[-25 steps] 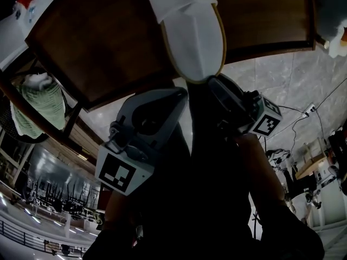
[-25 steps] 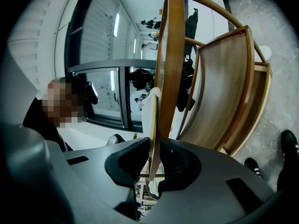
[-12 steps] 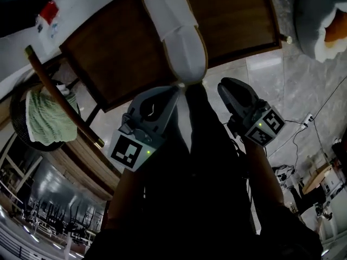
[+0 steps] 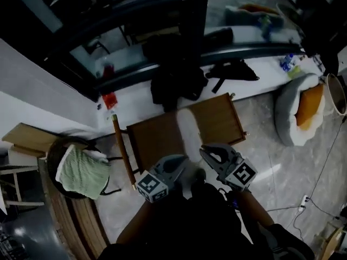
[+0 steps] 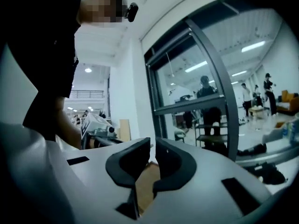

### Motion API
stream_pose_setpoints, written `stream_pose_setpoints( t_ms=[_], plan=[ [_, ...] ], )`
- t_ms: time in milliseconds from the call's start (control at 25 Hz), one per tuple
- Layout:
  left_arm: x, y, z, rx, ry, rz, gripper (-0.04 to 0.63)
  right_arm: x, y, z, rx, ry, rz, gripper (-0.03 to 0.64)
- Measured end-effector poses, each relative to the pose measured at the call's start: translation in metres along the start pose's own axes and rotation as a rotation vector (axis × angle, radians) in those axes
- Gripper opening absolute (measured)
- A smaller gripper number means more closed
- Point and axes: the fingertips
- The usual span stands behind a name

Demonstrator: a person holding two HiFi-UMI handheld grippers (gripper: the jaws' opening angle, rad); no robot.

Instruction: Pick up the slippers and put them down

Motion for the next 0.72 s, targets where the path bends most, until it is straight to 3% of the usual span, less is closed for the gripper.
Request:
stream_pose_setpoints(
  t_ms=[200, 360, 480, 600, 720],
  plan=[
    [0.085, 0.013, 0.010, 0.018, -0.112, -0.230, 0.011, 0.081, -0.016, -0.021, 0.058, -0.076, 0.166, 0.043],
    [0.116, 0.016, 0.038, 0.049, -0.128, -0.275, 0.011, 0.120, -0.006, -0.007, 0.063, -0.097, 0.209, 0.038],
    [0.140, 0.005, 0.050, -0.008, -0.147, -0.325, 0.011, 0.143, -0.001, -0.002, 0.074, -0.154, 0.200, 0.037],
    [0.154, -0.002, 0.059, -0.019, -0.190, -0.370, 0.009, 0.137, 0.000, -0.002, 0.096, -0.194, 0.147, 0.037],
    [0.168, 0.012, 0.062, 0.019, -0.211, -0.347, 0.009, 0.130, 0.002, -0.011, 0.127, -0.186, 0.113, 0.038]
  ],
)
Point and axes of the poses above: the fingertips, and each gripper's own axes: z backward along the fingers, y to its left, x out of its top, and after that the axes turned 4 degrees about x, right-handed
